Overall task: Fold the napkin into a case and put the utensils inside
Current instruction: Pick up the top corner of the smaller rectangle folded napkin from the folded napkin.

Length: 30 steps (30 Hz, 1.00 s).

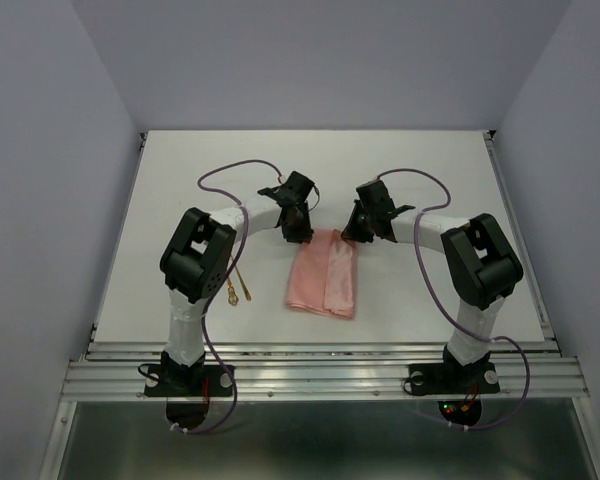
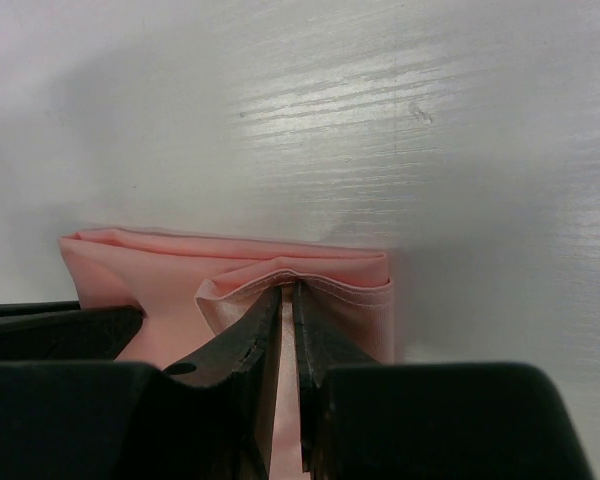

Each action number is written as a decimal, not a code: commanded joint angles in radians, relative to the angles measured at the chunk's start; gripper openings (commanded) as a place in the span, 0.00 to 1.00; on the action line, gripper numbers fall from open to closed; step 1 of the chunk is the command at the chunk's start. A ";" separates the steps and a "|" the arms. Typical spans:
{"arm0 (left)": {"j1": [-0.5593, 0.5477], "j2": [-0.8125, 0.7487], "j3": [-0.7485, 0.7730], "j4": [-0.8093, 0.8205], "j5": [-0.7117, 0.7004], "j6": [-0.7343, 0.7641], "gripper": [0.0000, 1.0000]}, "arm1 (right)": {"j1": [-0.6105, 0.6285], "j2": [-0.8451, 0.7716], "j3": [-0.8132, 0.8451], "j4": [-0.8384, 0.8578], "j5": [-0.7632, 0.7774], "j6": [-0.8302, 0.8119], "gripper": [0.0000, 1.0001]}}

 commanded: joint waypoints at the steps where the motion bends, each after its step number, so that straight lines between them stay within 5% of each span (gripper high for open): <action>1: -0.009 0.050 0.014 -0.027 -0.022 0.001 0.31 | 0.003 0.048 -0.038 -0.149 0.008 -0.022 0.16; 4: -0.009 0.066 0.036 -0.042 -0.019 0.009 0.26 | 0.003 0.041 -0.040 -0.152 0.010 -0.004 0.16; 7: -0.004 0.061 0.056 -0.051 -0.011 0.024 0.00 | 0.003 0.025 -0.047 -0.153 0.010 0.026 0.16; 30: -0.046 -0.057 0.138 -0.016 0.125 0.081 0.00 | 0.003 0.041 -0.041 -0.132 -0.035 0.156 0.16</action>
